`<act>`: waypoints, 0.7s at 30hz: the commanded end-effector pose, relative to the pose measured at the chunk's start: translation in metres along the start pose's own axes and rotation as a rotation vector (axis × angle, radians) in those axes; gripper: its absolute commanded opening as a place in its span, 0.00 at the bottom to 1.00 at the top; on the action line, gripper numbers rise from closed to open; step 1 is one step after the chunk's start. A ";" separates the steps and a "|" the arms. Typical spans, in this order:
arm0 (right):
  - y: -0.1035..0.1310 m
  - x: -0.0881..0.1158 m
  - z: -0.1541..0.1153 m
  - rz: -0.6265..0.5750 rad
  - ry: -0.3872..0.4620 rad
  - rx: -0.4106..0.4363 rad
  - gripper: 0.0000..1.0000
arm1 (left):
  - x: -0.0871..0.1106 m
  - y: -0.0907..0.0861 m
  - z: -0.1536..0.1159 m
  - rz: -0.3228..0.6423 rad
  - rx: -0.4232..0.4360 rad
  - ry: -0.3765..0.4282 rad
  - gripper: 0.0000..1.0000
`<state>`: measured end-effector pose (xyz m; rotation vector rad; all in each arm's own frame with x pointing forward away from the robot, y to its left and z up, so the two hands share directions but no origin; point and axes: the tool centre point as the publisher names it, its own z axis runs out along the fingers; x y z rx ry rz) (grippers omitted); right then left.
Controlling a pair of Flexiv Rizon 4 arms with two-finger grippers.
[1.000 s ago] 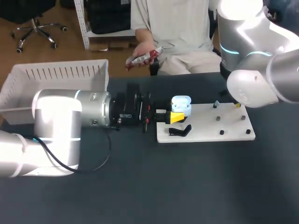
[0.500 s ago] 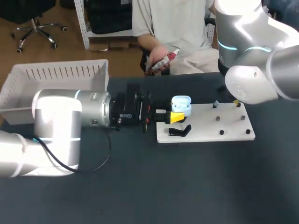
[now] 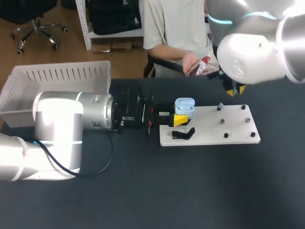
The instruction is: Pick up each earbud case from the left stands, insert the matching earbuds, close the lid, and place the case in the box.
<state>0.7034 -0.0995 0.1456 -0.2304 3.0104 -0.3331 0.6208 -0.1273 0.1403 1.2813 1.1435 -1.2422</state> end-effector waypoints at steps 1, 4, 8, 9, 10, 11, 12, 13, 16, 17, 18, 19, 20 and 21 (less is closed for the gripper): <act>0.025 0.015 -0.064 0.026 0.021 0.016 0.00 | 0.000 -0.001 0.001 0.002 -0.005 -0.001 0.00; 0.045 0.023 -0.089 0.038 0.034 0.019 0.00 | 0.000 -0.001 0.001 0.002 -0.005 -0.001 0.00; 0.066 0.036 -0.112 0.046 0.068 0.042 0.00 | 0.000 -0.001 0.001 0.002 -0.005 -0.001 0.00; 0.074 0.040 -0.117 0.045 0.083 0.045 0.00 | 0.000 -0.001 0.001 0.002 -0.005 -0.001 0.00; 0.079 0.043 -0.120 0.044 0.090 0.042 0.00 | 0.000 -0.001 0.001 0.002 -0.005 -0.001 0.00; 0.088 0.047 -0.123 0.042 0.105 0.042 0.00 | 0.000 -0.001 0.001 0.002 -0.005 -0.001 0.00; 0.093 0.050 -0.125 0.040 0.117 0.040 0.00 | 0.000 -0.001 0.001 0.002 -0.005 -0.001 0.00; 0.098 0.053 -0.127 0.040 0.121 0.033 0.00 | 0.000 -0.001 0.001 0.002 -0.005 -0.001 0.00; 0.116 0.066 -0.131 0.034 0.147 0.018 0.00 | 0.000 -0.001 0.001 0.002 -0.005 -0.001 0.00; 0.119 0.067 -0.131 0.032 0.156 0.015 0.00 | 0.000 -0.001 0.001 0.002 -0.005 -0.001 0.00; 0.123 0.070 -0.130 0.031 0.164 0.014 0.00 | 0.000 -0.001 0.001 0.002 -0.005 -0.001 0.00; 0.126 0.074 -0.129 0.030 0.171 0.007 0.00 | 0.000 -0.001 0.001 0.002 -0.005 -0.001 0.00; 0.129 0.078 -0.128 0.032 0.183 0.006 0.00 | 0.000 -0.001 0.001 0.002 -0.005 -0.001 0.00; 0.132 0.081 -0.127 0.034 0.193 0.007 0.00 | 0.000 -0.001 0.001 0.002 -0.005 -0.001 0.00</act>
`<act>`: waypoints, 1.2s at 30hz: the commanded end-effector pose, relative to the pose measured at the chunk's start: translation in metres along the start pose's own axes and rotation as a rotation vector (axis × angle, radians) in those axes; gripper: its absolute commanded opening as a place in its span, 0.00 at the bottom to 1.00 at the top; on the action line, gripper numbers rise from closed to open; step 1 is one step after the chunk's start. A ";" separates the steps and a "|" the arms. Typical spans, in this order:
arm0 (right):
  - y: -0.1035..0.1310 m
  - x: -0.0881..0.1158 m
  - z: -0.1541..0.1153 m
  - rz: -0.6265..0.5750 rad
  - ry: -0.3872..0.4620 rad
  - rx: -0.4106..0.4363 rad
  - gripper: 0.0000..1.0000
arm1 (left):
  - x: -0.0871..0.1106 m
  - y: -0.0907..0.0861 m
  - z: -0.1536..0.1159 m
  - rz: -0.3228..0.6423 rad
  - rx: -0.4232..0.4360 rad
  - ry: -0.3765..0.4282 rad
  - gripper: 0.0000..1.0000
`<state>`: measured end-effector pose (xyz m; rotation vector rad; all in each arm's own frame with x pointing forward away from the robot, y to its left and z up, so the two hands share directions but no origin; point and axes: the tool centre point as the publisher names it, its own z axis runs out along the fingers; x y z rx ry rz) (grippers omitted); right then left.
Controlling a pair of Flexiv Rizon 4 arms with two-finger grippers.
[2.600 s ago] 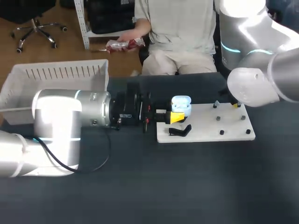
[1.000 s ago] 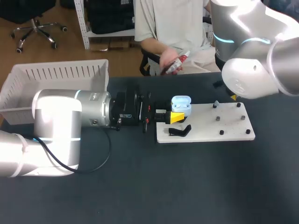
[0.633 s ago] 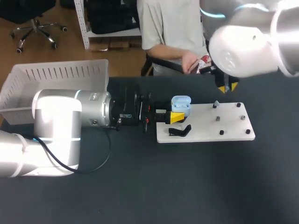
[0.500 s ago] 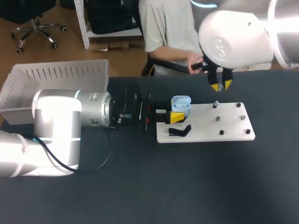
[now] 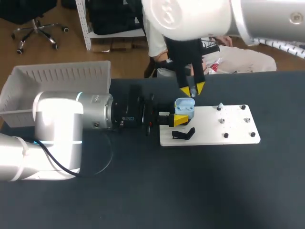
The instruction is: Pick up each earbud case from the left stands, insert the matching earbuds, close the lid, and place the case in the box.
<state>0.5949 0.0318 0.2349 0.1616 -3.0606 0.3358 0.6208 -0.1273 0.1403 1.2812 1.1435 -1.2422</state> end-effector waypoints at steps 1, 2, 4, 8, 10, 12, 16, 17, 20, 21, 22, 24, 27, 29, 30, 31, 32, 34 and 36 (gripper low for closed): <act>0.012 0.005 0.002 0.007 0.027 0.018 0.00 | 0.000 -0.001 0.001 0.002 -0.005 -0.001 0.00; 0.014 0.009 0.004 0.015 0.026 0.017 0.00 | 0.000 -0.001 0.001 0.002 -0.005 -0.001 0.00; 0.016 0.014 0.005 0.017 0.025 0.016 0.00 | 0.000 -0.001 0.001 0.002 -0.005 -0.001 0.00; 0.016 0.014 0.005 0.017 0.025 0.016 0.00 | 0.000 -0.001 0.001 0.002 -0.005 -0.001 0.00; 0.016 0.014 0.005 0.017 0.025 0.016 0.00 | 0.000 -0.001 0.001 0.002 -0.005 -0.001 0.00; 0.016 0.014 0.005 0.017 0.025 0.016 0.00 | 0.000 -0.001 0.001 0.002 -0.005 -0.001 0.00; 0.016 0.014 0.005 0.017 0.025 0.016 0.00 | 0.000 -0.001 0.001 0.002 -0.005 -0.001 0.00; 0.016 0.014 0.005 0.017 0.025 0.016 0.00 | 0.000 -0.001 0.001 0.002 -0.005 -0.001 0.00; 0.016 0.014 0.005 0.017 0.025 0.016 0.00 | 0.000 -0.001 0.001 0.002 -0.005 -0.001 0.00; 0.016 0.014 0.005 0.017 0.025 0.016 0.00 | 0.000 -0.001 0.001 0.002 -0.005 -0.001 0.00; 0.016 0.014 0.005 0.017 0.025 0.016 0.00 | 0.000 -0.001 0.001 0.002 -0.005 -0.001 0.00; 0.011 0.009 0.010 0.108 0.072 -0.016 0.00 | 0.000 -0.001 0.001 0.002 -0.005 -0.001 0.00; 0.000 0.009 0.013 0.258 0.112 -0.057 0.00 | 0.000 -0.001 0.001 0.002 -0.005 -0.001 0.00; -0.004 0.013 0.010 0.313 0.115 -0.094 0.00 | 0.000 -0.001 0.001 0.002 -0.005 -0.001 0.00; -0.005 0.016 0.008 0.345 0.106 -0.109 0.00 | 0.000 -0.001 0.001 0.002 -0.005 -0.001 0.00; -0.005 0.017 0.007 0.363 0.100 -0.111 0.00 | 0.000 -0.001 0.001 0.002 -0.005 -0.001 0.00; -0.007 0.017 0.007 0.387 0.104 -0.123 0.00 | 0.000 -0.001 0.001 0.002 -0.005 -0.001 0.00; -0.009 0.018 0.009 0.420 0.105 -0.129 0.00 | 0.000 -0.001 0.001 0.002 -0.005 -0.001 0.00; -0.009 0.017 0.011 0.447 0.119 -0.154 0.00 | 0.000 -0.001 0.001 0.002 -0.005 -0.001 0.00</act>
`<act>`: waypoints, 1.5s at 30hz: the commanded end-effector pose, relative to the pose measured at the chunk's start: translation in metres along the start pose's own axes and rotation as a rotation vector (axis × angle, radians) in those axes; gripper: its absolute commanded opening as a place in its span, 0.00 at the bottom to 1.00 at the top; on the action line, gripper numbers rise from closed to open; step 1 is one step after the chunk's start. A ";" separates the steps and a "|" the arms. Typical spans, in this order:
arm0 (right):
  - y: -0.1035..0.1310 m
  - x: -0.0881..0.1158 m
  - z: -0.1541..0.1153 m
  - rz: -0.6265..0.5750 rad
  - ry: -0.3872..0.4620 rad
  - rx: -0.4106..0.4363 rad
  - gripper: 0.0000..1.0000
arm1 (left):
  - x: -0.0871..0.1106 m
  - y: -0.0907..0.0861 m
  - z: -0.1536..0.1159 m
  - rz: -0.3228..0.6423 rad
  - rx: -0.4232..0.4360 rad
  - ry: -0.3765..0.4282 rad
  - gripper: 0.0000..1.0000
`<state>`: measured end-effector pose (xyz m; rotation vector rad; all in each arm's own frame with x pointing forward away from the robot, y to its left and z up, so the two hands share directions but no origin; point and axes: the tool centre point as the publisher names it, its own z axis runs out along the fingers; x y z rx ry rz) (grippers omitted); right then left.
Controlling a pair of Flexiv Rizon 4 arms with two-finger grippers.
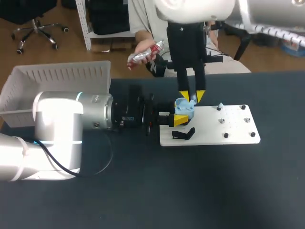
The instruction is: Pick up each earbud case from the left stands, insert the matching earbuds, close the lid, and place the case in the box.
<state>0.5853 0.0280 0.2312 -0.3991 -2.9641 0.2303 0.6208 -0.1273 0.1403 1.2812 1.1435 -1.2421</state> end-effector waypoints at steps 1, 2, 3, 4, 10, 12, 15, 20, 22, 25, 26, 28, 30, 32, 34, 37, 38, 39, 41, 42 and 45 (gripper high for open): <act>-0.009 0.003 0.008 0.099 0.012 -0.075 0.00 | 0.000 -0.001 0.001 0.002 -0.005 -0.001 0.00; -0.008 0.003 0.009 0.101 0.014 -0.076 0.00 | 0.000 -0.001 0.001 0.002 -0.005 -0.001 0.00; -0.005 0.003 0.010 0.101 0.015 -0.078 0.00 | 0.000 -0.001 0.001 0.002 -0.005 -0.001 0.00; -0.003 0.003 0.010 0.106 0.012 -0.070 0.00 | 0.000 -0.001 0.001 0.002 -0.005 -0.001 0.00; 0.003 0.002 0.011 0.103 0.002 -0.046 0.00 | 0.000 -0.001 0.001 0.002 -0.005 -0.001 0.00; 0.003 0.002 0.011 0.103 0.002 -0.046 0.00 | 0.000 -0.001 0.001 0.002 -0.005 -0.001 0.00; 0.003 0.002 0.011 0.103 0.002 -0.046 0.00 | 0.000 -0.001 0.001 0.002 -0.005 -0.001 0.00; 0.003 0.002 0.011 0.103 0.002 -0.046 0.00 | 0.000 -0.001 0.001 0.002 -0.005 -0.001 0.00; 0.008 0.000 0.011 0.103 0.005 -0.032 0.00 | 0.000 -0.001 0.001 0.002 -0.005 -0.001 0.00; 0.013 -0.001 0.012 0.110 0.023 -0.025 0.00 | 0.000 -0.001 0.001 0.002 -0.005 -0.001 0.00; 0.015 -0.001 0.013 0.116 0.028 -0.021 0.00 | 0.000 -0.001 0.001 0.002 -0.005 -0.001 0.00; 0.019 -0.001 0.014 0.121 0.030 -0.018 0.00 | 0.000 -0.001 0.001 0.002 -0.005 -0.001 0.00; 0.021 0.000 0.016 0.129 0.025 -0.010 0.00 | 0.000 -0.001 0.001 0.002 -0.005 -0.001 0.00; 0.022 -0.001 0.016 0.138 0.014 -0.017 0.00 | 0.000 -0.001 0.001 0.002 -0.005 -0.001 0.00; 0.022 -0.003 0.015 0.150 0.002 -0.025 0.00 | 0.000 -0.001 0.001 0.002 -0.005 -0.001 0.00; 0.021 -0.005 0.016 0.162 -0.009 -0.025 0.00 | 0.000 -0.001 0.001 0.002 -0.005 -0.001 0.00; 0.020 -0.005 0.016 0.164 -0.010 -0.028 0.00 | 0.000 -0.001 0.001 0.002 -0.005 -0.001 0.00; 0.019 -0.006 0.017 0.168 -0.013 -0.027 0.00 | 0.000 -0.001 0.001 0.002 -0.005 -0.001 0.00; 0.018 -0.006 0.018 0.170 -0.017 -0.025 0.00 | 0.000 -0.001 0.001 0.002 -0.005 -0.001 0.00; 0.018 -0.007 0.018 0.171 -0.018 -0.025 0.00 | 0.000 -0.001 0.001 0.002 -0.005 -0.001 0.00; 0.017 -0.008 0.019 0.174 -0.025 -0.025 0.00 | 0.000 -0.001 0.001 0.002 -0.005 -0.001 0.00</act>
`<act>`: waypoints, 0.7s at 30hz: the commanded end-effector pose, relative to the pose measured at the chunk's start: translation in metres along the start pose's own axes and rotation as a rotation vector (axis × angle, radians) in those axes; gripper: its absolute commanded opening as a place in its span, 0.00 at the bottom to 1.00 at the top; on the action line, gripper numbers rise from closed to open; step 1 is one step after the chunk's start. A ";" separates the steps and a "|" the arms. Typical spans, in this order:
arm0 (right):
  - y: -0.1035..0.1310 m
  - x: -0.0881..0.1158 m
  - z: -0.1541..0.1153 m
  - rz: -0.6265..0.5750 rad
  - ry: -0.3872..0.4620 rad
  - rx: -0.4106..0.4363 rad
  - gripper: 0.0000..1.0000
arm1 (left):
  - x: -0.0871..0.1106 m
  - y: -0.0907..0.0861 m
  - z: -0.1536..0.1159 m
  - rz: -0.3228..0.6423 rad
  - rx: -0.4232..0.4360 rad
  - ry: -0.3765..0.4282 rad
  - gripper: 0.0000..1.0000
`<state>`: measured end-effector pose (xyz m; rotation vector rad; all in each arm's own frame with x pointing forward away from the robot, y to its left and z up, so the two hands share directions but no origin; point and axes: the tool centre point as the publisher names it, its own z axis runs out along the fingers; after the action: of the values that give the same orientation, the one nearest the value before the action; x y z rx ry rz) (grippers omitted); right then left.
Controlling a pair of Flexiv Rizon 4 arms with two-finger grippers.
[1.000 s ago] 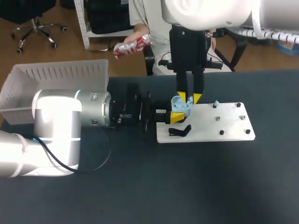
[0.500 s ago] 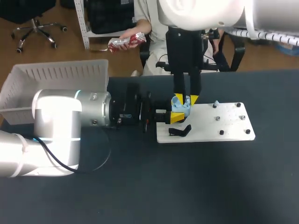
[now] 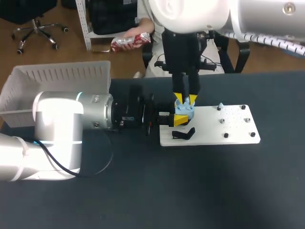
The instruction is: Pick up each earbud case from the left stands, insert the matching earbuds, close the lid, and place the case in the box.
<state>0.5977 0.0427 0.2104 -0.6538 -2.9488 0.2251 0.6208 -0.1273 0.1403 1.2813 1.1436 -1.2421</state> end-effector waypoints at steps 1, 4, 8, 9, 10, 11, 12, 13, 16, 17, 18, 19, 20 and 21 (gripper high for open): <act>-0.004 0.002 0.003 0.005 -0.012 -0.007 0.00 | 0.000 -0.001 0.001 0.002 -0.005 -0.001 0.00; -0.004 0.002 0.003 0.005 -0.014 -0.004 0.00 | 0.000 -0.001 0.001 0.002 -0.005 -0.001 0.00; -0.004 0.001 0.004 0.004 -0.018 -0.004 0.00 | 0.000 -0.001 0.001 0.002 -0.005 -0.001 0.00; -0.004 0.001 0.004 0.003 -0.018 -0.003 0.00 | 0.000 -0.001 0.001 0.002 -0.005 -0.001 0.00; -0.004 0.000 0.004 0.003 -0.019 -0.003 0.00 | 0.000 -0.001 0.001 0.002 -0.005 -0.001 0.00; -0.004 0.000 0.004 0.002 -0.020 -0.002 0.00 | 0.000 -0.001 0.001 0.002 -0.005 -0.001 0.00; -0.004 0.000 0.005 0.001 -0.021 -0.002 0.00 | 0.000 -0.001 0.001 0.002 -0.005 -0.001 0.00; -0.004 0.000 0.005 0.001 -0.022 -0.002 0.00 | 0.000 -0.001 0.001 0.002 -0.005 -0.001 0.00; -0.005 -0.002 0.007 0.002 -0.020 -0.001 0.00 | 0.000 -0.001 0.001 0.002 -0.005 -0.001 0.00; -0.004 -0.003 0.008 0.001 -0.021 0.000 0.00 | 0.000 -0.001 0.001 0.002 -0.005 -0.001 0.00; -0.004 -0.003 0.008 0.001 -0.021 0.000 0.00 | 0.000 -0.001 0.001 0.002 -0.005 -0.001 0.00; -0.004 -0.004 0.009 0.000 -0.022 0.001 0.00 | 0.000 -0.001 0.001 0.002 -0.005 -0.001 0.00; -0.003 -0.004 0.009 -0.001 -0.023 0.004 0.00 | 0.000 -0.001 0.001 0.002 -0.005 -0.001 0.00; -0.003 -0.005 0.010 -0.002 -0.024 0.006 0.00 | 0.000 -0.001 0.001 0.002 -0.005 -0.001 0.00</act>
<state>0.5999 0.0366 0.2029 -0.6501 -2.9675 0.2403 0.6208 -0.1273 0.1403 1.2813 1.1436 -1.2421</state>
